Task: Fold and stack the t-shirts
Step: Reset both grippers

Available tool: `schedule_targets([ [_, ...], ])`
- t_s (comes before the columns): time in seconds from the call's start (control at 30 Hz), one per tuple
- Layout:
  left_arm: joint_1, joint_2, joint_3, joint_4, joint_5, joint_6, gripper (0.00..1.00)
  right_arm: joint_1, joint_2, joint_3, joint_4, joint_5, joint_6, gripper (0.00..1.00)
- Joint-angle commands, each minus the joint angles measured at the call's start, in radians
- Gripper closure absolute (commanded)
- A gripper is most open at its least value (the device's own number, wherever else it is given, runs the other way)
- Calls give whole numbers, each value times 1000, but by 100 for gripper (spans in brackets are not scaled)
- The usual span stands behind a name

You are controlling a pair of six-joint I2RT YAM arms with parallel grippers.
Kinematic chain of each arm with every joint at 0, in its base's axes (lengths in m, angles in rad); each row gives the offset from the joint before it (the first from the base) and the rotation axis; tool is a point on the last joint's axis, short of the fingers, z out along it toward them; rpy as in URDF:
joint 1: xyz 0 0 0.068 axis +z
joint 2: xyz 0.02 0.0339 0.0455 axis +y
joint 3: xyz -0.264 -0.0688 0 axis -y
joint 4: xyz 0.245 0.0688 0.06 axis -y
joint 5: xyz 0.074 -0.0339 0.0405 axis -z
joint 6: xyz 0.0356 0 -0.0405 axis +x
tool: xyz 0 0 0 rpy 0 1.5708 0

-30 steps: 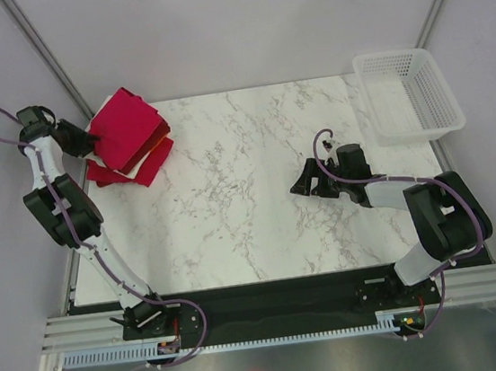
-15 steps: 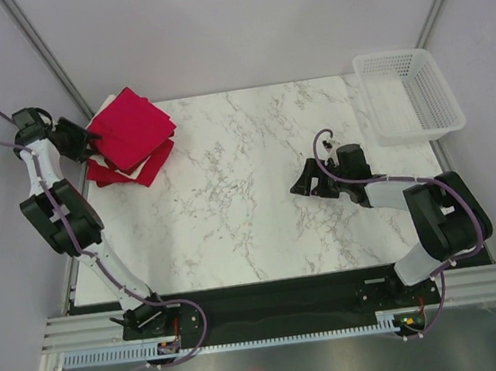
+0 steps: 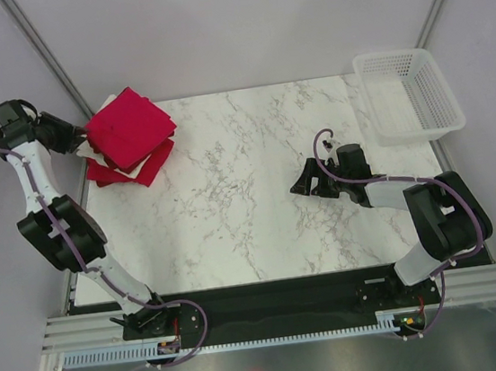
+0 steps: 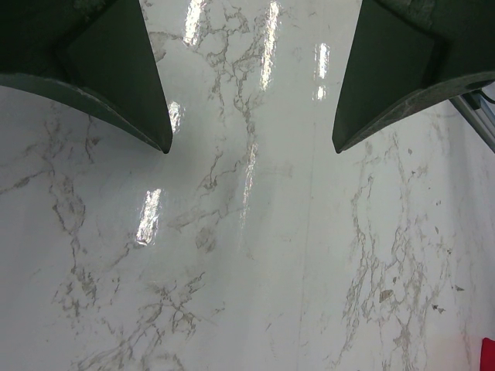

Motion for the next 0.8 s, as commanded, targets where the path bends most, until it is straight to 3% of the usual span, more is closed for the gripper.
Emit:
schedule_targets([
  [0.0,8,-99,-14,5,4,-38,66,-1,20,-10,-54,18,-7,6],
  [0.27,-20,-338,-106,4,-2,-6,58,-1,20,-10,-54,18,-7,6],
  [0.33,-81,-400,-134,4,-70,46,58,1,20,-10,-54,18,-7,6],
  [0.4,-223,-496,-187,5,-160,136,56,1,20,-10,-54,18,-7,6],
  [0.43,-286,-524,-209,8,-274,172,55,1,20,-10,-54,18,-7,6],
  [0.53,-500,-633,-318,42,-377,287,54,1,20,-10,-56,19,-7,6],
  [0.6,-633,-723,-466,150,-397,354,54,-1,18,-10,-56,19,-7,6],
  [0.63,-670,-873,-546,213,-500,364,54,-1,20,-10,-56,19,-7,6],
  [0.7,-684,-1027,-831,476,-550,380,36,-1,18,-10,-56,21,-6,6],
  [0.73,-684,-1175,-933,599,-550,399,16,-1,18,-10,-56,19,-6,6],
  [0.77,-684,-1229,-1150,705,-535,434,16,1,18,-9,-56,21,-6,6],
])
